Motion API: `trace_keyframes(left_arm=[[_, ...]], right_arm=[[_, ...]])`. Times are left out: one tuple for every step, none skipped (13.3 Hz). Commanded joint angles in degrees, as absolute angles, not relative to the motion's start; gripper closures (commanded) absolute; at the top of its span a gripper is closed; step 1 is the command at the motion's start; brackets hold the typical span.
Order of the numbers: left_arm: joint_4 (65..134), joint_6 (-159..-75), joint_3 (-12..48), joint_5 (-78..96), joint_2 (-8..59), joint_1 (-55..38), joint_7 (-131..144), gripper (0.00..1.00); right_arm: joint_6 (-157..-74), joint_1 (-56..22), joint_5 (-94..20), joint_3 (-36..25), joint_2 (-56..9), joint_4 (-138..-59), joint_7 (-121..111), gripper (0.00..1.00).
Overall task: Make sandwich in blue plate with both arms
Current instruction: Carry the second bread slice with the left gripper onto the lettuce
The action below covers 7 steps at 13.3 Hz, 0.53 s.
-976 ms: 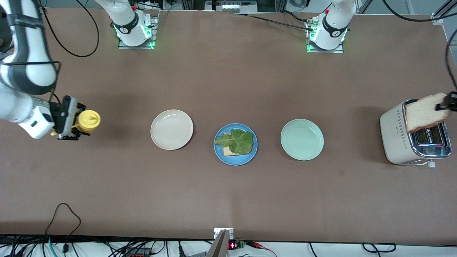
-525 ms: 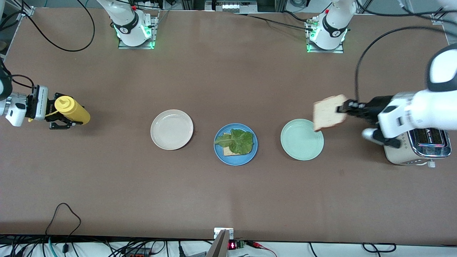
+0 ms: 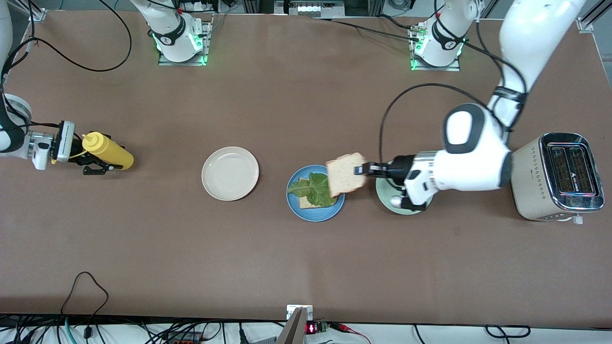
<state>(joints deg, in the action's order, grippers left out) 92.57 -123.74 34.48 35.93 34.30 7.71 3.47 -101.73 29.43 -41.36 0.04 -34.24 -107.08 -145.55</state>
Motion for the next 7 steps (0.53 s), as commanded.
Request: trace_keyframes(left_arm=[[93.9,-132.1,34.5,37.9,36.6,4.1,4.0,0.99],[94.9,-135.0,34.5,39.4,36.7,3.5,3.8,0.99],[95.4,-136.0,34.5,41.2,36.8,2.7,3.1,0.99],[95.3,-136.4,34.5,41.9,37.0,2.6,2.7,0.99],[95.2,-137.9,34.5,41.8,37.9,2.5,2.6,0.99],[95.0,-139.4,34.5,41.8,38.9,2.1,1.8,0.99],[94.9,-140.7,34.5,42.0,39.8,1.3,0.8,0.99]], right_arm=[[-100.7,31.5,-42.8,1.2,-36.4,-105.0,-147.3,0.99],[-100.8,31.5,-43.8,1.2,-36.8,-104.9,-147.4,0.98],[-100.9,31.5,-43.9,1.2,-37.3,-104.9,-147.4,0.98],[-101.2,31.5,-44.0,1.1,-37.7,-104.9,-147.4,0.97],[-101.5,31.6,-44.1,1.0,-37.9,-104.9,-147.3,0.96],[-102.1,32.0,-44.1,0.8,-37.9,-104.9,-147.4,0.96],[-102.7,32.3,-44.0,0.7,-38.0,-104.8,-147.4,0.96]])
